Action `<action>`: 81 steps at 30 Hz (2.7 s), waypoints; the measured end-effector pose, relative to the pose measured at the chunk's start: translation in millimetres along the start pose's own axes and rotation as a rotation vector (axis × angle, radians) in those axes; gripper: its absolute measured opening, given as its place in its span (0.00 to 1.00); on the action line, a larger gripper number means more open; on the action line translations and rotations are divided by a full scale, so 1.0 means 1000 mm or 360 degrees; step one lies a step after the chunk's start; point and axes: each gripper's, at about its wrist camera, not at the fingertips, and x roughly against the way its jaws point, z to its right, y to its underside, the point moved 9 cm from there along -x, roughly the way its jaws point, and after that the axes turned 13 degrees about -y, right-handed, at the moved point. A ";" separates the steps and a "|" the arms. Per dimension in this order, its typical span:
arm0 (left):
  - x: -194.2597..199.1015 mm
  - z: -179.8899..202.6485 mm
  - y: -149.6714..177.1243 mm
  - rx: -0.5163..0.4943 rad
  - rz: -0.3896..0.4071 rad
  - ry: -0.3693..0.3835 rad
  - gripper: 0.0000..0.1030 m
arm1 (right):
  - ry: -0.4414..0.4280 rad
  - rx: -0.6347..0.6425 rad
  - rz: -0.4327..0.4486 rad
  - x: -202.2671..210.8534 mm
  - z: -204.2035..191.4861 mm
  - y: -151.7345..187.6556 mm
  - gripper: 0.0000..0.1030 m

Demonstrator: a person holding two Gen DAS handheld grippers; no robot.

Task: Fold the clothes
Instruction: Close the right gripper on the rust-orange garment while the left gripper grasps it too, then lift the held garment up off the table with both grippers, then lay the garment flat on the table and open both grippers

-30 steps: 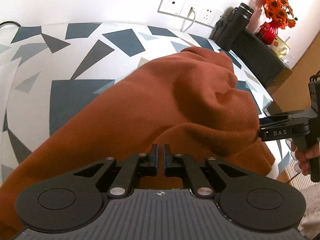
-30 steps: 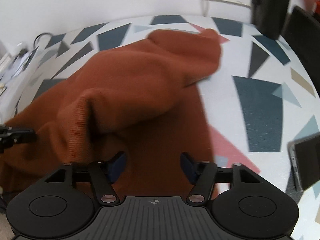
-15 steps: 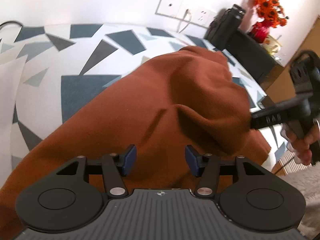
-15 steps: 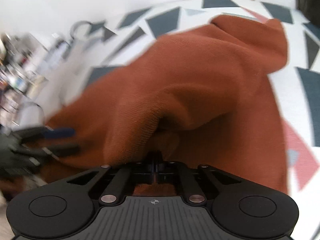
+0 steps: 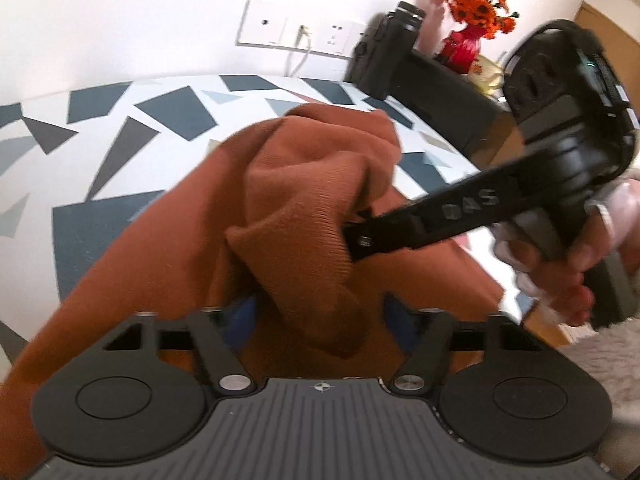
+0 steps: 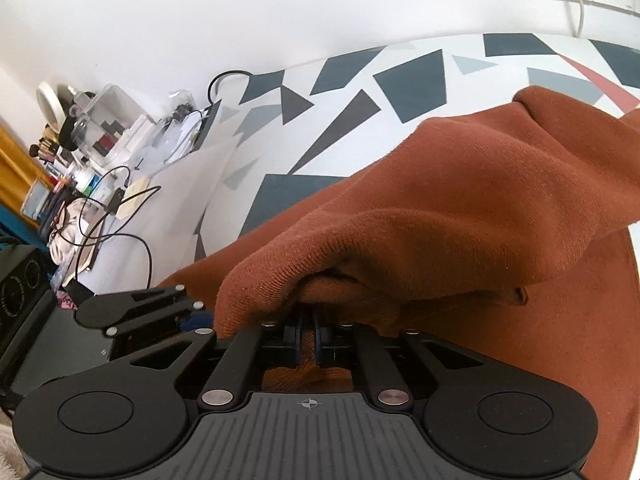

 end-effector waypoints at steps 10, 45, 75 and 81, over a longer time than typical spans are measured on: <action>0.047 -0.040 -0.041 0.0104 0.0315 -0.0268 0.13 | 0.0128 -0.0126 0.0218 0.064 0.042 -0.002 0.51; 0.087 -0.148 -0.178 -0.0023 0.0734 -0.0761 0.08 | -0.0056 -0.0112 0.1101 0.141 0.045 -0.162 0.09; 0.012 -0.233 0.012 0.0375 -0.0065 -0.0714 0.55 | 0.0885 -0.0093 0.0302 0.064 0.179 -0.031 0.33; 0.014 -0.216 0.019 0.0413 -0.0115 -0.0715 0.65 | 0.0972 -0.0049 0.0285 0.070 0.172 -0.027 0.13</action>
